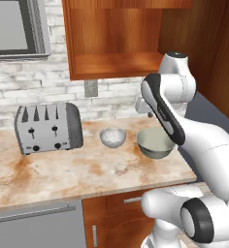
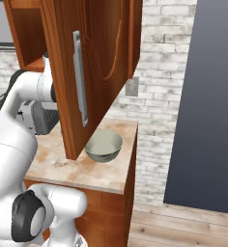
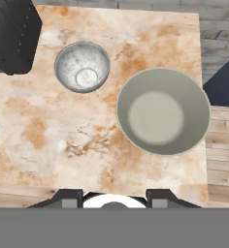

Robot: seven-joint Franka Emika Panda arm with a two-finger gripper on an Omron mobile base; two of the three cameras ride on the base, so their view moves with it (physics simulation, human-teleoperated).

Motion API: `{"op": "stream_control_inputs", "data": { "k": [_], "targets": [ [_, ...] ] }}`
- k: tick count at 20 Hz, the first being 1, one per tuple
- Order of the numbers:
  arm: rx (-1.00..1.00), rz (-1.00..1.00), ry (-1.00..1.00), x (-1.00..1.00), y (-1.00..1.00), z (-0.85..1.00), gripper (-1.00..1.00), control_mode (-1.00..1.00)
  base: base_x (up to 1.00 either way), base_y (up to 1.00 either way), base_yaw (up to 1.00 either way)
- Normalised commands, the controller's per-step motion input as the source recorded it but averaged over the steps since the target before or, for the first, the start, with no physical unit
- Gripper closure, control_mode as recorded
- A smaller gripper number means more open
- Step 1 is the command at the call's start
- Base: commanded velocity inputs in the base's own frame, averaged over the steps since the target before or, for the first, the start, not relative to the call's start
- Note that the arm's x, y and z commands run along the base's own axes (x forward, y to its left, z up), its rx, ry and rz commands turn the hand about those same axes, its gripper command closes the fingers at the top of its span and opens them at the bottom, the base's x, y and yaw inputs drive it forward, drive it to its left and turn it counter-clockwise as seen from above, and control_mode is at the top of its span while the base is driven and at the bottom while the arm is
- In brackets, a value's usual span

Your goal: Pick up the bowls on the counter and stack them on top of one another in the open cabinet. Place the smaller bowl on top of the larger bowl.

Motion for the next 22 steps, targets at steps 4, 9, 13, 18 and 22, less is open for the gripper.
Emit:
{"op": "stream_control_inputs", "data": {
  "k": [4, 9, 13, 18, 22],
  "targets": [
    [0.00, 0.00, -0.02, -0.06, 0.01, 0.00, -1.00, -1.00, 0.00, 0.00, 0.00],
    [-0.01, 0.00, -0.05, -0.17, 0.09, 0.00, -1.00, -1.00, 0.00, 0.00, 0.00],
    [-0.01, -0.01, -0.05, -0.21, 0.10, 0.00, -1.00, -1.00, 0.00, 0.00, 0.00],
    [0.01, -0.09, -0.06, -0.21, 0.16, 0.00, -1.00, -1.00, 0.00, 0.00, 0.00],
    [0.03, -0.13, -0.04, -0.24, 0.09, -0.04, -1.00, -1.00, 0.00, 0.00, 0.00]
  ]
}}
